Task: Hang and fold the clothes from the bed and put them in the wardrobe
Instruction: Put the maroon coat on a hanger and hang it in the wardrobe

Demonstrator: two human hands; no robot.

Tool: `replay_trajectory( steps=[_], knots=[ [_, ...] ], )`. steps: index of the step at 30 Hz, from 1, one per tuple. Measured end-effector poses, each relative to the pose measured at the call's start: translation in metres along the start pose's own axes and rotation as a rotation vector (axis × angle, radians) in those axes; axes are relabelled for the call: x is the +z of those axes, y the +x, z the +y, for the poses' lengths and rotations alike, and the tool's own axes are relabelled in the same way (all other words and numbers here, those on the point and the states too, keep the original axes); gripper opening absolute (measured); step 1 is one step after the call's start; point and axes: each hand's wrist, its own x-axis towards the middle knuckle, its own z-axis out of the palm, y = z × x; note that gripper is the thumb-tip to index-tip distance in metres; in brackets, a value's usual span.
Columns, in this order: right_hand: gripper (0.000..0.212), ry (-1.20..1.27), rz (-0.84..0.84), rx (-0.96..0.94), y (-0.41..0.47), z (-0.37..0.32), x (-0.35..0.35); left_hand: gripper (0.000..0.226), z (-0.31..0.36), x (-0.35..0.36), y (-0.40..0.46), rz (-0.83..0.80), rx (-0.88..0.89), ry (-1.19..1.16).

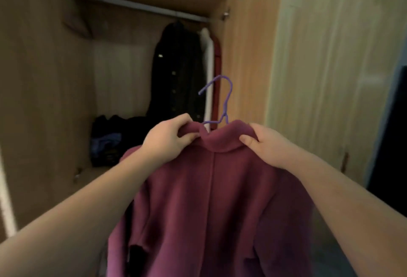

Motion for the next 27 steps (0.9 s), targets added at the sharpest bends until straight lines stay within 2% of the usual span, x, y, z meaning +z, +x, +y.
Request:
replay_trajectory(
  steps=[5, 8, 10, 12, 15, 17, 19, 25, 27],
  knots=[
    [0.027, 0.055, -0.032, -0.094, 0.065, -0.034, 0.053, 0.029, -0.082, -0.032, 0.017, -0.094, -0.053, 0.136],
    [0.008, 0.125, 0.015, -0.144, 0.101, -0.046, 0.074, 0.049, -0.122, -0.054, 0.039, -0.343, -0.108, -0.004],
    [0.007, 0.156, 0.046, -0.177, 0.127, -0.048, 0.086, 0.063, -0.145, -0.07, 0.052, -0.496, -0.283, -0.135],
    [0.008, 0.181, 0.068, -0.196, 0.153, -0.046, 0.098, 0.057, -0.17, -0.079, 0.063, -0.636, -0.422, -0.224],
    [0.006, 0.193, 0.067, -0.245, 0.192, -0.036, 0.116, 0.038, -0.195, -0.075, 0.088, -0.709, -0.369, -0.149],
    [0.004, 0.203, 0.06, -0.278, 0.22, -0.029, 0.125, 0.025, -0.204, -0.064, 0.111, -0.651, -0.292, -0.044],
    [0.006, 0.222, 0.049, -0.294, 0.251, -0.024, 0.13, 0.018, -0.215, -0.053, 0.14, -0.524, -0.224, 0.055],
    [0.011, 0.22, 0.093, -0.353, 0.364, 0.0, 0.117, 0.013, -0.245, -0.015, 0.237, -0.116, -0.125, 0.103],
    [0.009, 0.182, 0.138, -0.371, 0.404, 0.009, 0.115, 0.021, -0.255, -0.004, 0.264, 0.044, -0.136, 0.164]
  ],
)
